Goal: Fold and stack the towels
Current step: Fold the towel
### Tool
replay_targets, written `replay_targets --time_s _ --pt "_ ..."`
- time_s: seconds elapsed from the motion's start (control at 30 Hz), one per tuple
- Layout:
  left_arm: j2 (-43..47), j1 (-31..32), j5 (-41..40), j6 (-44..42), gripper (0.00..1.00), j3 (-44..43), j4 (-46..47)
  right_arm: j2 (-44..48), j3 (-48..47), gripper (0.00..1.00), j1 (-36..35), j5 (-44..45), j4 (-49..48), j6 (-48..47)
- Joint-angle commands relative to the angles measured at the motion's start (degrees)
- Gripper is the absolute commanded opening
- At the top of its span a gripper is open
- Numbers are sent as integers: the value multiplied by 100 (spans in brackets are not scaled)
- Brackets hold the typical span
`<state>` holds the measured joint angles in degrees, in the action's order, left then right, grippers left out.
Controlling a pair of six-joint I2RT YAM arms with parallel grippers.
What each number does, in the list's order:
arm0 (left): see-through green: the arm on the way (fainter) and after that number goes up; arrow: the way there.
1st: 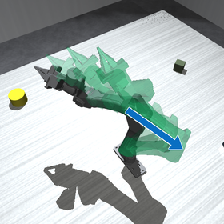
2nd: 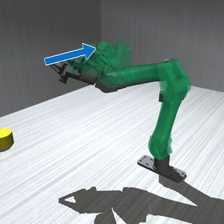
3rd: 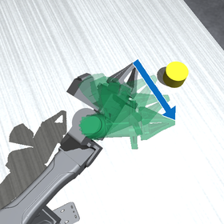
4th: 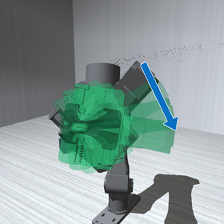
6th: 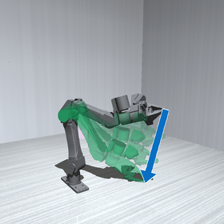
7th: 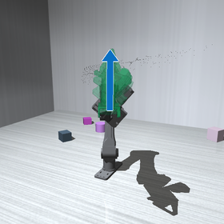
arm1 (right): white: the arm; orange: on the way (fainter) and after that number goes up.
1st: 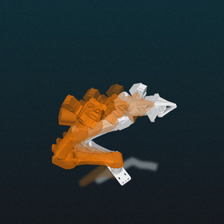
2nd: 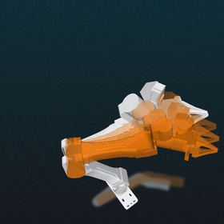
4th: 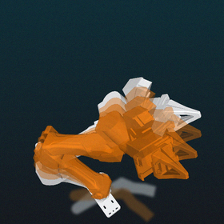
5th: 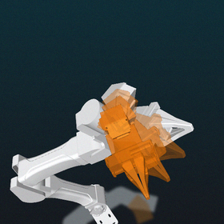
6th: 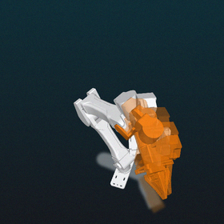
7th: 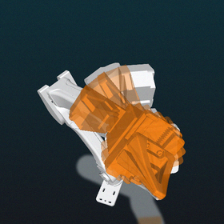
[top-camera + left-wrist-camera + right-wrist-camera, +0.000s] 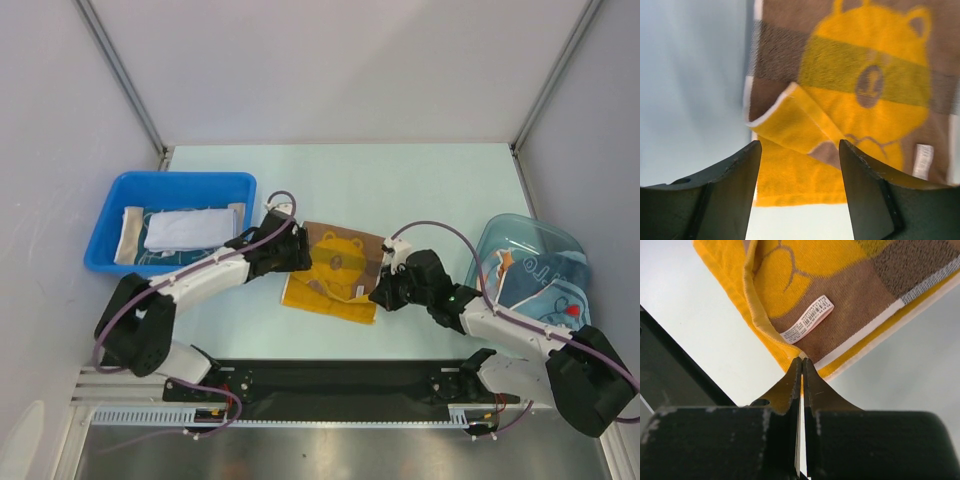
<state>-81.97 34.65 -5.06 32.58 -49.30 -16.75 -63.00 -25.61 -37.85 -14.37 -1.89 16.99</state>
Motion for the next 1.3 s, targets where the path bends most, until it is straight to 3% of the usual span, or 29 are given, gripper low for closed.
replay_targets --time_s 0.0,0.17,0.3,0.4,0.53,0.8,1.13,1.27 --pt "-537 15 -337 188 69 -491 58 -2 143 0 -65 119 -241 128" --pt "-1504 24 -679 179 66 -1292 -485 69 275 0 -83 206 -356 164" --pt "-1716 24 -1189 345 62 -1853 -925 7 293 0 -91 189 -426 173" --pt "-1734 85 -1663 530 56 -2127 -1330 -45 293 0 -109 198 -461 190" --pt "-1690 156 -1534 846 41 -2102 -1244 -124 328 0 -188 189 -602 190" --pt "-2595 296 -1472 1286 42 -2848 -1954 -55 407 0 -232 136 -672 164" --pt "-2973 305 -1357 1602 44 -2910 -2192 166 530 0 -276 154 -699 173" --pt "-3052 305 -1366 1576 37 -2954 -2244 139 530 0 -276 154 -716 173"
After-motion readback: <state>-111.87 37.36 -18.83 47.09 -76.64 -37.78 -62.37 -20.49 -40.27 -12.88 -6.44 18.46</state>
